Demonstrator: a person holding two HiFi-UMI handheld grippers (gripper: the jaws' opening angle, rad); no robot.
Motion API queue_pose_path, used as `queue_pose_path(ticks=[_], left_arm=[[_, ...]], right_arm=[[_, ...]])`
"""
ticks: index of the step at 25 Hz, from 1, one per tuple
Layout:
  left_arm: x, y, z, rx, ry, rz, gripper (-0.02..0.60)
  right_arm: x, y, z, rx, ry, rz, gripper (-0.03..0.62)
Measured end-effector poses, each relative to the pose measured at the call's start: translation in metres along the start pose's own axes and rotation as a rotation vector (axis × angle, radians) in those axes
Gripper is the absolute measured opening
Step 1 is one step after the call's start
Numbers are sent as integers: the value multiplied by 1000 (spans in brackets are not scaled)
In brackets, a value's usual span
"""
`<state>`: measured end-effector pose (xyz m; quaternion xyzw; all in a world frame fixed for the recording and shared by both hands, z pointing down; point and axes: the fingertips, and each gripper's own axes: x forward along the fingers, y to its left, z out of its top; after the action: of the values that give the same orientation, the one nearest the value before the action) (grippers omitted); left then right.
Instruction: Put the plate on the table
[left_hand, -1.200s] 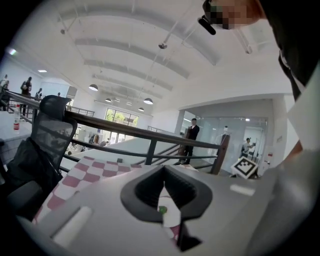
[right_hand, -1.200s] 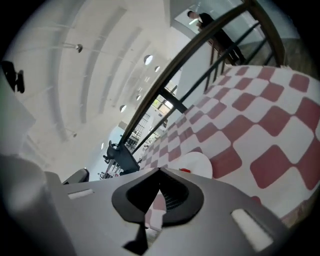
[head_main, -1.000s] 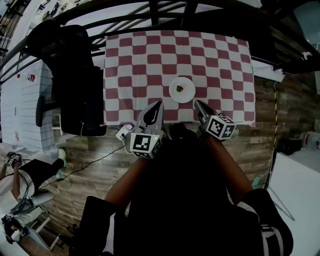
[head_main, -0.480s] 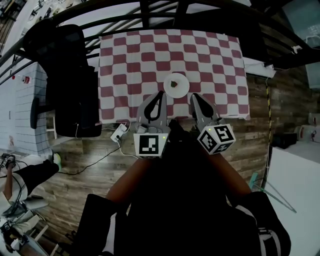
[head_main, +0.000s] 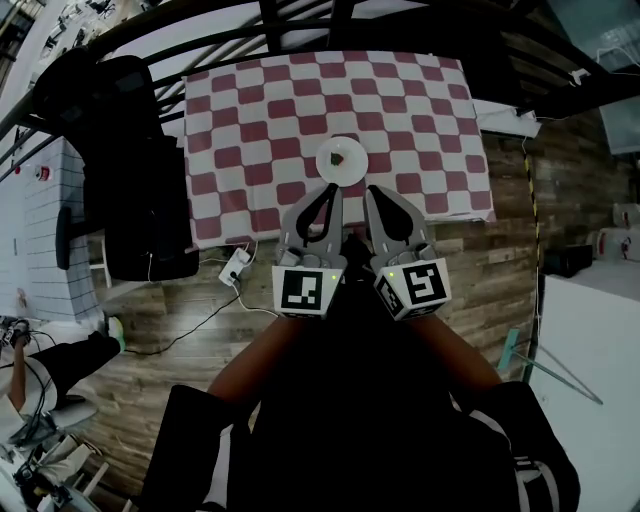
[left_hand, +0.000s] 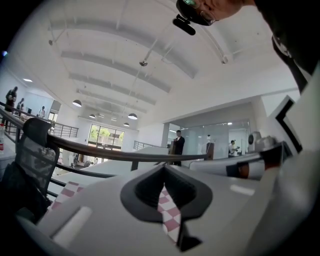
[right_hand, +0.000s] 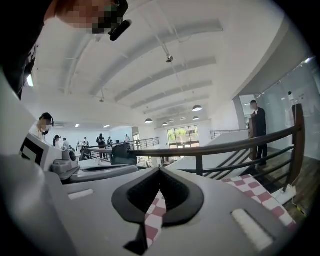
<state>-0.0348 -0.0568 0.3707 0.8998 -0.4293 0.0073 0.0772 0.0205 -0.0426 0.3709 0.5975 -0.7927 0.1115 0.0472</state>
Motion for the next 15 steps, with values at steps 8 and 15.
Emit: queue_pose_path(ticks=[8,15], left_arm=[[-2,-15,8,14,-41,-38,8],[0,-22,9,22,-48,-65,8]], right_arm=[[-12,-1,-4,-22,6,-39,-3],[-14,8,-13,-28,23,-16,-3]])
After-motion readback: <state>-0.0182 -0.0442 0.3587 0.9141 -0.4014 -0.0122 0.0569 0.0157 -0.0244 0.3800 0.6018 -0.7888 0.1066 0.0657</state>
